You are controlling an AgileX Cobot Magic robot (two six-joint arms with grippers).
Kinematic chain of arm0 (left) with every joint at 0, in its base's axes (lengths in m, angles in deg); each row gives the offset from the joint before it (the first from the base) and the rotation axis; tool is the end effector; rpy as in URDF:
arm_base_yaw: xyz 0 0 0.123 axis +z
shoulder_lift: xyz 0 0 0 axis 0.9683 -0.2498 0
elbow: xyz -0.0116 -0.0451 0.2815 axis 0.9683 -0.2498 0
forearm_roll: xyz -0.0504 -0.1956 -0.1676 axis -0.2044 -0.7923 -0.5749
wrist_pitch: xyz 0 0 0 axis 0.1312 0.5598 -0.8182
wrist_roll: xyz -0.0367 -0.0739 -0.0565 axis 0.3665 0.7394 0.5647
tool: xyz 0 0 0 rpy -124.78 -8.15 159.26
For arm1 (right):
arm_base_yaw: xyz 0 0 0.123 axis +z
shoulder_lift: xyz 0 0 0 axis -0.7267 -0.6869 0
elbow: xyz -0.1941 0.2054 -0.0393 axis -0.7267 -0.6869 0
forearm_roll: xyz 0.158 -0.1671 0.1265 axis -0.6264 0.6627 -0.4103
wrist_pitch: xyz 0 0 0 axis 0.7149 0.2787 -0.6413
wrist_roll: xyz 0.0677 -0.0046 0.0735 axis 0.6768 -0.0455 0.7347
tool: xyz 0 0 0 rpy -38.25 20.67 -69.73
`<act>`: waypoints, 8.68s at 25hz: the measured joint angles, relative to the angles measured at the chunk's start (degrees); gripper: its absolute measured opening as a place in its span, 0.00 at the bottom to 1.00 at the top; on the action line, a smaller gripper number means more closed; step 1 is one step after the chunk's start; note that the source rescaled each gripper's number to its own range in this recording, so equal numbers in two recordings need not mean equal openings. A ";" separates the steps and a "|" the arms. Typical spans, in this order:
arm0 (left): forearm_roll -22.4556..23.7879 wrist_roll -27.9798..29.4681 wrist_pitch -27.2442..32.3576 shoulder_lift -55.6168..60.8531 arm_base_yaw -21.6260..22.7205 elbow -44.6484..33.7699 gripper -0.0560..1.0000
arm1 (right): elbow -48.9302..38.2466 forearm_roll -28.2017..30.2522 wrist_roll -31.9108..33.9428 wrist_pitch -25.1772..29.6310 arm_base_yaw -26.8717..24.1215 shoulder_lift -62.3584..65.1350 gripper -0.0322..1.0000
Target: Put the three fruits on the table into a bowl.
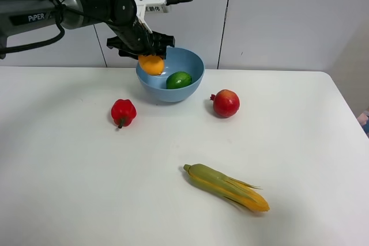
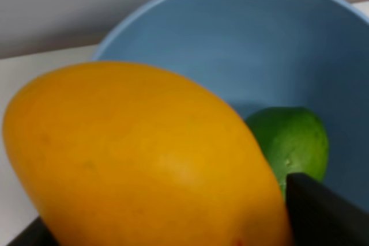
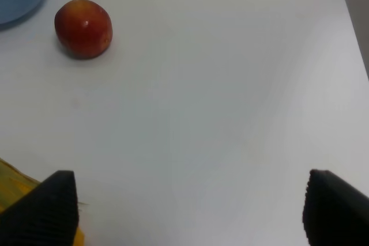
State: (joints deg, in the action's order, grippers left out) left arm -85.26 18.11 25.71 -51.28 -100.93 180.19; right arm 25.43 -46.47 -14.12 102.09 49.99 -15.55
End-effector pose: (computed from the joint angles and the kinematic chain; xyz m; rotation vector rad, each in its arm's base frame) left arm 0.4625 -0.2151 0.2053 0.1600 2.4820 -0.2691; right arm 0.0109 0.0034 0.2795 -0.0938 2.0411 0.0545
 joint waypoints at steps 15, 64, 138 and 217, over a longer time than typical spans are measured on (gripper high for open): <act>3.77 -0.82 -0.98 9.47 -2.81 0.48 0.98 | 0.00 0.00 0.00 0.00 0.00 0.00 0.40; -2.46 -18.14 24.30 122.10 24.58 -74.10 0.98 | 0.00 0.00 0.00 0.00 0.00 0.00 0.40; -2.57 -18.36 24.67 124.48 21.23 -74.10 1.00 | 46.82 -22.50 -34.97 -39.35 13.14 -119.38 1.00; -2.61 -18.37 24.68 124.48 21.23 -74.10 1.00 | 21.29 -7.10 -9.06 -14.92 -11.06 -28.59 0.51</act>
State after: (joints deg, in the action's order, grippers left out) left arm -87.87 -0.26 50.39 73.21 -79.70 106.09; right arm 46.72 -53.57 -23.18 87.17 38.93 -44.14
